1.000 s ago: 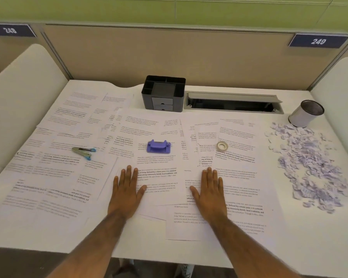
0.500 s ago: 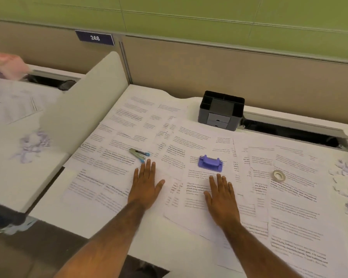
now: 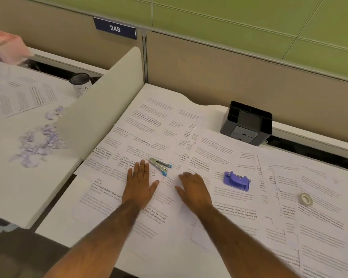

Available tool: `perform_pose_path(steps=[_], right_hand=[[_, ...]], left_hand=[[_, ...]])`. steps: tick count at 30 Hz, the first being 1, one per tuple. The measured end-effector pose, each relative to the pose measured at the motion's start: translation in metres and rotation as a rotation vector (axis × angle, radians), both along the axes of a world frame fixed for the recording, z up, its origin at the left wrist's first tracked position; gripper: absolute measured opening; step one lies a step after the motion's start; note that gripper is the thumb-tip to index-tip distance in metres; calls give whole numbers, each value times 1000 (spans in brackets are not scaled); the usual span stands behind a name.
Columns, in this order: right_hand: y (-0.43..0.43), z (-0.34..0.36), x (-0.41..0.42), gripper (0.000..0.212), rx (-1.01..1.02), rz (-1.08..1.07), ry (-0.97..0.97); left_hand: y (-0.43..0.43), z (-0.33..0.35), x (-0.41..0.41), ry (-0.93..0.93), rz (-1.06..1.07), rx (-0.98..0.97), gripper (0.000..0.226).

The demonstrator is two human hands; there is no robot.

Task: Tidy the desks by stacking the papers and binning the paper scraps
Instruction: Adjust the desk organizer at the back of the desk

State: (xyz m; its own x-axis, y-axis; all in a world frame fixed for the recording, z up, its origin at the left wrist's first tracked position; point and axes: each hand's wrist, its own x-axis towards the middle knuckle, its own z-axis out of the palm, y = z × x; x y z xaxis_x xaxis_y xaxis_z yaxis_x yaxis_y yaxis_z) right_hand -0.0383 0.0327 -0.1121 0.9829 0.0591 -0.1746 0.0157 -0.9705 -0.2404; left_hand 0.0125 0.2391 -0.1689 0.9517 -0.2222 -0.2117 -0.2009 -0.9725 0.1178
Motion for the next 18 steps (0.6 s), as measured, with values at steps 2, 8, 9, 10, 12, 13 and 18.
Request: perform_pose_path(steps=[2,8,9,10,12,13,18], right_hand=[[17,-4,14,54,-72,-29,-22],[47,-14,44,67,-142,-76,35],[50,-14,46,66,-130,-84,40],[54,-14,50,66,-114,-96,43],[57,-13,58,63,-71,-120,48],[58,-13,62,60,-54,-127,49],[58,-16,69,45,-67,-81,41]], left_hand=[[3,-5,-3,-18,3,-28,86],[7,-20,-2,-56,5,-79,87],[8,-21,-2,-62,4,-77,86],[8,-23,-2,-66,1,-69,85],[9,-24,-1,-75,-1,-54,86],[9,-24,0,-80,1,-55,86],[8,-26,-3,-65,13,-58,86]])
